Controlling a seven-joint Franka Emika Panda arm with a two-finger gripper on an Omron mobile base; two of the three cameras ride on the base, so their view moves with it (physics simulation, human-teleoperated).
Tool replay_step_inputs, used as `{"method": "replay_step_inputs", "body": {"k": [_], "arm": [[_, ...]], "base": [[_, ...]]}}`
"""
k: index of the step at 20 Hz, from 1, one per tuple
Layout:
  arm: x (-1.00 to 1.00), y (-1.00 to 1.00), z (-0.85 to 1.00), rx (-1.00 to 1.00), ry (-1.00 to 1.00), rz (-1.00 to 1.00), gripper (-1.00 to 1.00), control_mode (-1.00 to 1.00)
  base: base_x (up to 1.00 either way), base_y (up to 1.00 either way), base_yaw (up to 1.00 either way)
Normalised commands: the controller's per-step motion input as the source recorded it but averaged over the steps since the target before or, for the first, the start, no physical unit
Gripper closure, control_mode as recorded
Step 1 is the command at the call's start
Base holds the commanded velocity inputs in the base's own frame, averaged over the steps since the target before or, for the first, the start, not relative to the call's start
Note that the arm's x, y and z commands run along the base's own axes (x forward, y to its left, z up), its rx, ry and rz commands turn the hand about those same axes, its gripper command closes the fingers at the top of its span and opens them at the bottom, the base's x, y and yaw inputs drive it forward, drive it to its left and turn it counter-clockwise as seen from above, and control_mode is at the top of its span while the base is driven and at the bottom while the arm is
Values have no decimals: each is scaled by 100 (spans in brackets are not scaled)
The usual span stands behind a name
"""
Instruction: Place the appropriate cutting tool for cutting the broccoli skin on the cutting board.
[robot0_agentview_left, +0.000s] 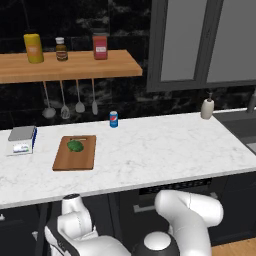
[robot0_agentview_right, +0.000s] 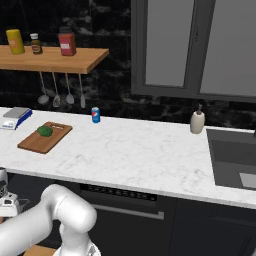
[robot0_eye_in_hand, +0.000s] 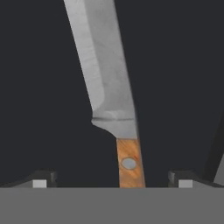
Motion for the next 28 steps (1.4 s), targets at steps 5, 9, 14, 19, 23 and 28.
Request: {"method": "replay_step_inputs", "body": {"k": [5, 9, 14, 19, 23, 28], "arm": [[-21, 17, -43, 0, -1, 0, 100, -100], [-22, 20, -44, 0, -3, 0, 100, -100], [-19, 27, -34, 0, -2, 0, 100, -100], [-24, 44, -13, 0, -4, 0, 100, -100], [-27, 34, 0, 2, -1, -2, 100, -100], [-15, 3, 13, 2, -3, -10, 100, -100]], "base": [[0, 0, 0], [0, 0, 0], [0, 0, 0], [0, 0, 0], [0, 0, 0], [0, 0, 0]]}}
